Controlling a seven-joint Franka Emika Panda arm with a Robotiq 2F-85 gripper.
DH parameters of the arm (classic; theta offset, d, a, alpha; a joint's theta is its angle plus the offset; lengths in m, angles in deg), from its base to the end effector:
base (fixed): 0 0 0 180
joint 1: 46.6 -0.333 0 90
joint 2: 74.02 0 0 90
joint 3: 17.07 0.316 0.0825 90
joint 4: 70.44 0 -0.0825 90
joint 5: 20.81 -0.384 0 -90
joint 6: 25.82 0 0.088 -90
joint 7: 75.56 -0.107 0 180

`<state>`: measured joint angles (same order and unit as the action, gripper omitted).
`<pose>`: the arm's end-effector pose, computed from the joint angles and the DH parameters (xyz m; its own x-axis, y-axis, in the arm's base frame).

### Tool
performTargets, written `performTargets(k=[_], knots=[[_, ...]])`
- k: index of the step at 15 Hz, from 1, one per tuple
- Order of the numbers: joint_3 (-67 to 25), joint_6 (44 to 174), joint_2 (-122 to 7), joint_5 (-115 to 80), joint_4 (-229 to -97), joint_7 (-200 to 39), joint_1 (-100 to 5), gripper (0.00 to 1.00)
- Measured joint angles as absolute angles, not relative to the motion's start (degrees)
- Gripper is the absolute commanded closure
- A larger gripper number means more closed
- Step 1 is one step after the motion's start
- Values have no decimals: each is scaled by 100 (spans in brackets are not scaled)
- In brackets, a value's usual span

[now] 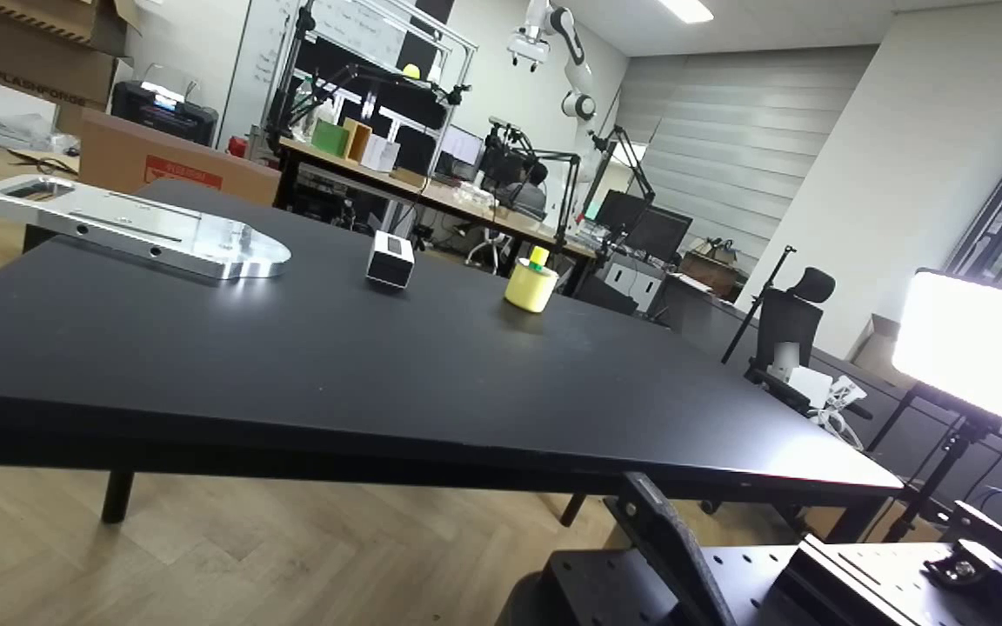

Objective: Take the glue stick out of the cup and put it on the table

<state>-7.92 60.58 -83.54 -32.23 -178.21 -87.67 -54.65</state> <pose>0.4562 0.1697 0.5626 0.9674 0.0882 -0.2375 0.0601 -0.9906 -0.1230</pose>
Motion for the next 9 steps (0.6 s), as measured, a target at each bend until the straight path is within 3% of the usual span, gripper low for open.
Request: performTargets(k=[9], knots=[[-1503,7284,-7417,-1529,-17227,-7462,-4739,0]])
